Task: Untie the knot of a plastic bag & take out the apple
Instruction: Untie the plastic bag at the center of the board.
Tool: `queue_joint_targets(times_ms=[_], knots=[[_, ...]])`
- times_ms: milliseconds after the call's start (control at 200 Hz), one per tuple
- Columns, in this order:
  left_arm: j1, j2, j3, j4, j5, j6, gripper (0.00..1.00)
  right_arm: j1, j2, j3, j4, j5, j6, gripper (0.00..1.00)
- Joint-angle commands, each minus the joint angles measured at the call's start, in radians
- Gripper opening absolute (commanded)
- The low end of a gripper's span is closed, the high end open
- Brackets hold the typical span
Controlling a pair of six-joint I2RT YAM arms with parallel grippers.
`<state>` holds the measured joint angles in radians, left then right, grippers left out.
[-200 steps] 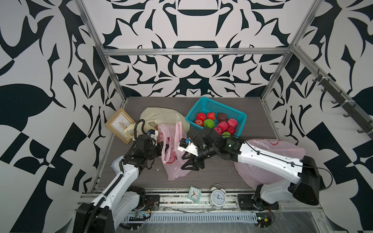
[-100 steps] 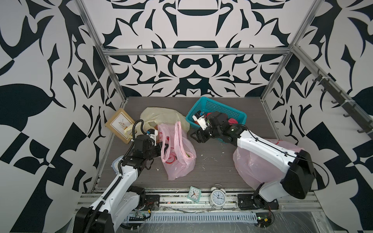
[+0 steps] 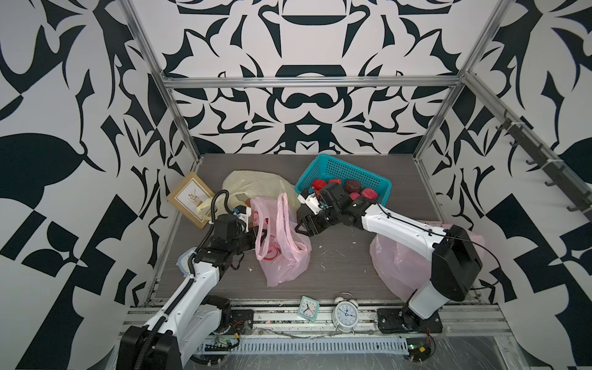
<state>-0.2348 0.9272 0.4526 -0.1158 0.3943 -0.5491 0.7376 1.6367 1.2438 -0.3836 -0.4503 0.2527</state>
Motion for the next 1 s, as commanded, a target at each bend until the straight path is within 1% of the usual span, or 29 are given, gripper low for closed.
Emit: queue_joint_targets(times_ms=[0, 45, 70, 160, 315, 345, 390, 435, 460, 500, 535, 550, 740, 845, 920, 995], knots=[[0.006, 0.006, 0.021, 0.006, 0.021, 0.008, 0.0, 0.005, -0.044, 0.008, 0.031, -0.017, 0.018, 0.71], [0.006, 0.008, 0.023, 0.008, 0.021, 0.008, 0.0, 0.006, -0.026, 0.023, 0.014, -0.045, 0.014, 0.72], [0.006, 0.009, 0.025, 0.008, 0.022, 0.008, 0.0, 0.01, -0.013, 0.035, -0.005, -0.056, 0.009, 0.75], [0.006, 0.013, 0.036, 0.012, 0.03, 0.008, 0.0, 0.025, 0.033, 0.071, -0.072, -0.047, -0.022, 0.77], [0.006, 0.013, 0.05, 0.007, 0.038, 0.008, 0.0, 0.061, 0.082, 0.108, -0.133, -0.072, -0.06, 0.77], [0.006, 0.015, 0.054, 0.007, 0.041, 0.009, 0.0, 0.07, 0.09, 0.119, -0.144, -0.066, -0.068, 0.75], [0.006, 0.019, 0.062, 0.007, 0.047, 0.009, 0.0, 0.083, 0.102, 0.138, -0.163, -0.052, -0.084, 0.66], [0.006, 0.025, 0.075, 0.006, 0.055, 0.012, 0.0, 0.09, 0.112, 0.159, -0.176, -0.027, -0.088, 0.53], [0.006, 0.028, 0.084, 0.005, 0.058, 0.014, 0.0, 0.092, 0.115, 0.167, -0.176, -0.01, -0.087, 0.43], [0.006, 0.034, 0.103, 0.0, 0.069, 0.02, 0.0, 0.092, 0.117, 0.18, -0.175, 0.019, -0.082, 0.24], [0.006, 0.039, 0.124, -0.008, 0.082, 0.029, 0.0, 0.092, 0.114, 0.19, -0.166, 0.048, -0.076, 0.06], [0.007, 0.042, 0.135, -0.013, 0.087, 0.035, 0.0, 0.092, 0.112, 0.192, -0.154, 0.059, -0.071, 0.0], [0.007, 0.099, 0.342, -0.163, 0.169, 0.149, 0.0, 0.092, 0.01, 0.167, 0.013, 0.237, -0.042, 0.0], [0.009, 0.136, 0.433, -0.244, 0.185, 0.21, 0.0, 0.084, -0.038, 0.151, 0.098, 0.325, -0.048, 0.0], [0.016, 0.152, 0.467, -0.295, 0.192, 0.238, 0.0, 0.06, -0.051, 0.143, 0.142, 0.337, -0.049, 0.0], [0.029, 0.148, 0.477, -0.356, 0.195, 0.254, 0.0, 0.015, -0.05, 0.141, 0.168, 0.307, -0.033, 0.0]])
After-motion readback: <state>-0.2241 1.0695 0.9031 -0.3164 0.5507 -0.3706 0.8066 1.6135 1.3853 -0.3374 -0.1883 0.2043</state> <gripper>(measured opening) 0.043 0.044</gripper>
